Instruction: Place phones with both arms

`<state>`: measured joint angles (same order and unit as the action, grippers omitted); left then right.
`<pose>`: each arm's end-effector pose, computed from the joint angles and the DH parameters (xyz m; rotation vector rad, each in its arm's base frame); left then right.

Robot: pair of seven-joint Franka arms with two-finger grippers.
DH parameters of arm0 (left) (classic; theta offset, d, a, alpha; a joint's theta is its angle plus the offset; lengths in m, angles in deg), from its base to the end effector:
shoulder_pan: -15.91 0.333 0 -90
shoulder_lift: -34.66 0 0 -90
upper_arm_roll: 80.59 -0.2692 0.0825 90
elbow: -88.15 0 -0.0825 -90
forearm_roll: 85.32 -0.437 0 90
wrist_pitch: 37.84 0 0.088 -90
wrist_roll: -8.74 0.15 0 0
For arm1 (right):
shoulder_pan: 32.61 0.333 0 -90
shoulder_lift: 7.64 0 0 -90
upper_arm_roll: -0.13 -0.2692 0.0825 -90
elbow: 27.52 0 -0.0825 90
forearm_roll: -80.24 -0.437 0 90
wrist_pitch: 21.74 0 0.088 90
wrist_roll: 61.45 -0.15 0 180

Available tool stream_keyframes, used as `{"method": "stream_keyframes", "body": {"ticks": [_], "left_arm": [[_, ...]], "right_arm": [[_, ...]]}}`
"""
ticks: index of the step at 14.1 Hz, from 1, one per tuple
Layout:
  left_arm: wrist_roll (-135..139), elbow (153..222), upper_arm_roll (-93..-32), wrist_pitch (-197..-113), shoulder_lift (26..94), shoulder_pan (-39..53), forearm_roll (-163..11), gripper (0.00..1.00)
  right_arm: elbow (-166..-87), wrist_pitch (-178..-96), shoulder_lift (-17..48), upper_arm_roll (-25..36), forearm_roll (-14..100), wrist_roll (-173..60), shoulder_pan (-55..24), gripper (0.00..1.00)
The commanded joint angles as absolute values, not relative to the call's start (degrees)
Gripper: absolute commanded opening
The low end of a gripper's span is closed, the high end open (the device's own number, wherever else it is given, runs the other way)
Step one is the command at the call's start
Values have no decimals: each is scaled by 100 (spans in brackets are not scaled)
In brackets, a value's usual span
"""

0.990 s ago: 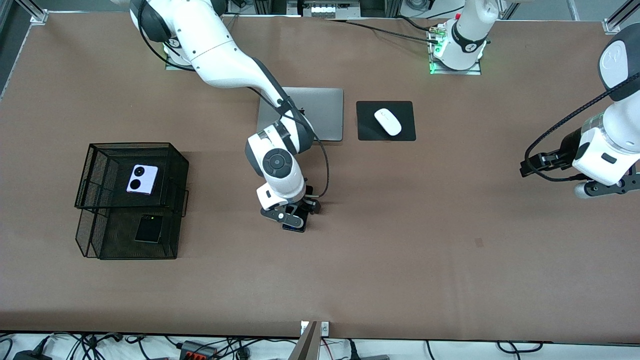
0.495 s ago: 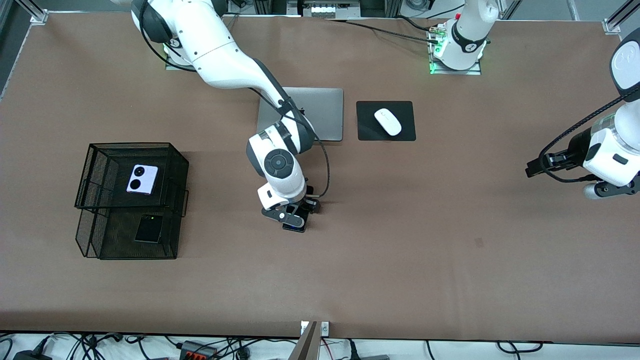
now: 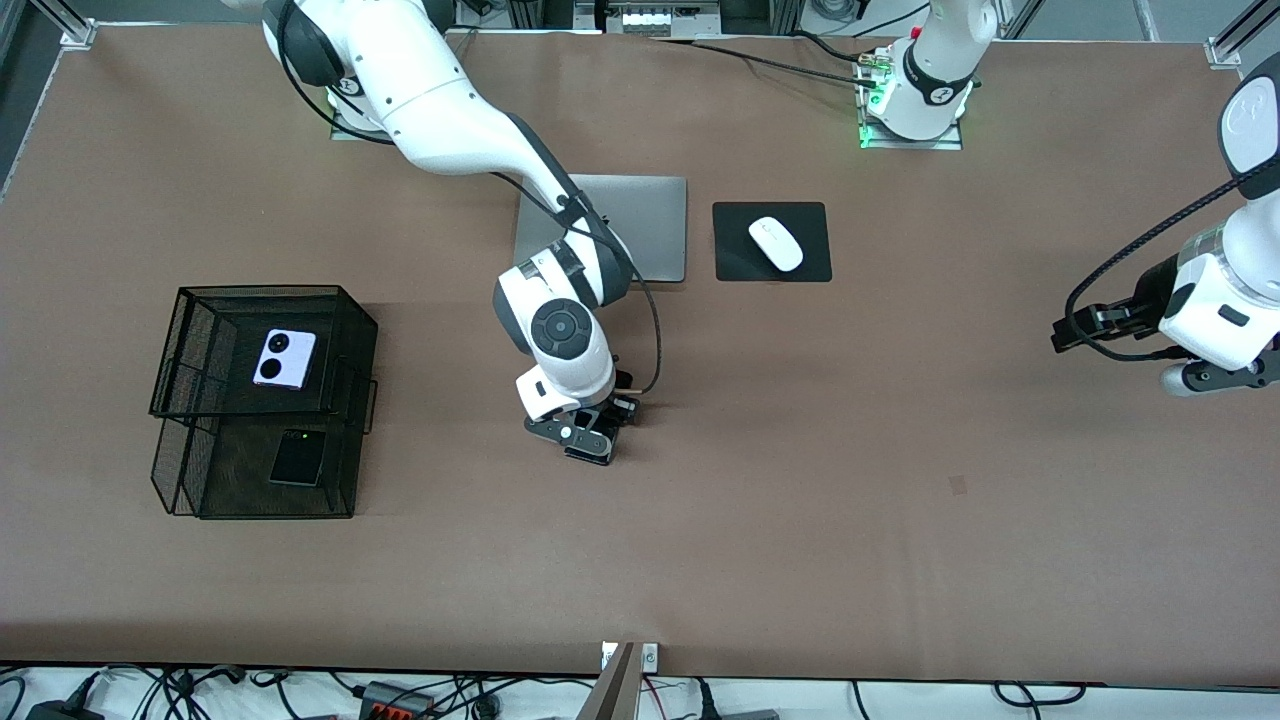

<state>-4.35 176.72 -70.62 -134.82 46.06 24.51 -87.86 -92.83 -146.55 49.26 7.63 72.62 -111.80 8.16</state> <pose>0.6586 -0.0040 0.4336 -3.1093 -0.3129 0.0743 0.6350 0.4536 0.1058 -3.0663 0.4781 -0.0582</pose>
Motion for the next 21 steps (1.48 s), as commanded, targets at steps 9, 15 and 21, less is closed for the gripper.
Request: {"method": "stream_keyframes", "body": {"ticks": [9,15,21], "left_arm": [[-567,17938,-7769,-13469,4292,1846,-8699,100],[-567,18281,-8182,-13558,4055,1441,-8550,100],[-558,18754,-8182,-13619,3791,1450,-8550,100]], "right_arm": [[-11346,-12914,2296,1093,7347,-7407,-939,27],[-12243,-12572,1276,1356,7382,-5822,-1748,27],[-12306,-11763,1257,1981,7505,-5442,-2012,27]]}}
